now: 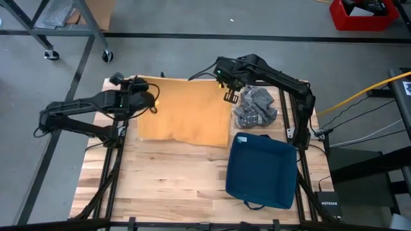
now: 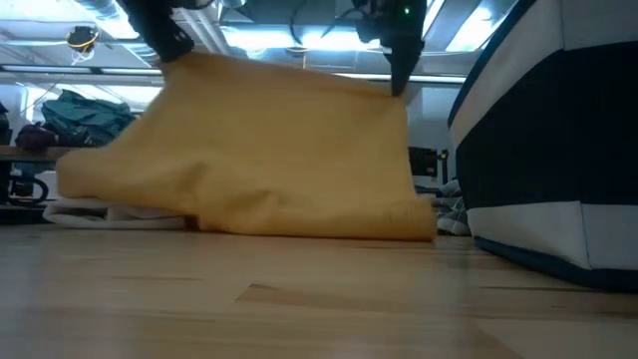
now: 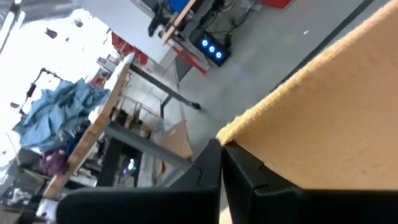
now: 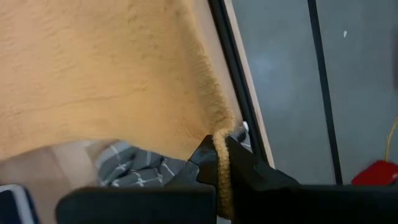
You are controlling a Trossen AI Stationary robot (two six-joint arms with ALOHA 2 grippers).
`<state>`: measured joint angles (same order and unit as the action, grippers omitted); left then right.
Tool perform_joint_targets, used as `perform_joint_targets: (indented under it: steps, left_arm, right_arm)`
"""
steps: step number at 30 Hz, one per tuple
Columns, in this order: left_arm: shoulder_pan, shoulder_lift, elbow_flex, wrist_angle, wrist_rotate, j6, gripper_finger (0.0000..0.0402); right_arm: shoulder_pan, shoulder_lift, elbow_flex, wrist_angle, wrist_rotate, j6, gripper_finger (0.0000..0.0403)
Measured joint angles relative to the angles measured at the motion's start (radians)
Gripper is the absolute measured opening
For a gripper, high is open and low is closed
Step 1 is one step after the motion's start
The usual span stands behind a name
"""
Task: Fold towel
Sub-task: Fold the yellow towel
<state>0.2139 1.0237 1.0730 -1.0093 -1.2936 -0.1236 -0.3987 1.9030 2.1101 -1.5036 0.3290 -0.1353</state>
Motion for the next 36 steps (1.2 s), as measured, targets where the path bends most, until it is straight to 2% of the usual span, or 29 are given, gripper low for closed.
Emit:
perform_joint_targets:
  steps: [4, 8, 17, 25, 29, 36]
  left_arm:
    - [0.117, 0.001, -0.029, 0.317, 0.085, 0.281, 0.0]
    - [0.247, 0.009, -0.045, 0.525, 0.232, 0.428, 0.0]
    - [0.496, 0.095, -0.047, 0.7, 0.493, 0.555, 0.0]
    - [0.601, 0.207, -0.047, 0.934, 0.566, 0.739, 0.0]
    - [0.64, 0.251, -0.047, 1.036, 0.601, 0.782, 0.0]
    - [0.693, 0.289, -0.047, 1.027, 0.661, 0.764, 0.0]
  right_arm:
    - [-0.042, 0.0, -0.02, 0.009, 0.0, -0.026, 0.0012]
    - [-0.089, 0.0, -0.021, 0.026, 0.001, -0.055, 0.0012]
    - [-0.199, 0.0, -0.021, 0.154, 0.001, -0.134, 0.0012]
    - [-0.28, 0.0, -0.021, 0.282, 0.004, -0.202, 0.0012]
    - [-0.316, 0.0, -0.021, 0.353, 0.006, -0.218, 0.0012]
    - [-0.364, 0.0, -0.021, 0.414, -0.087, -0.232, 0.0012]
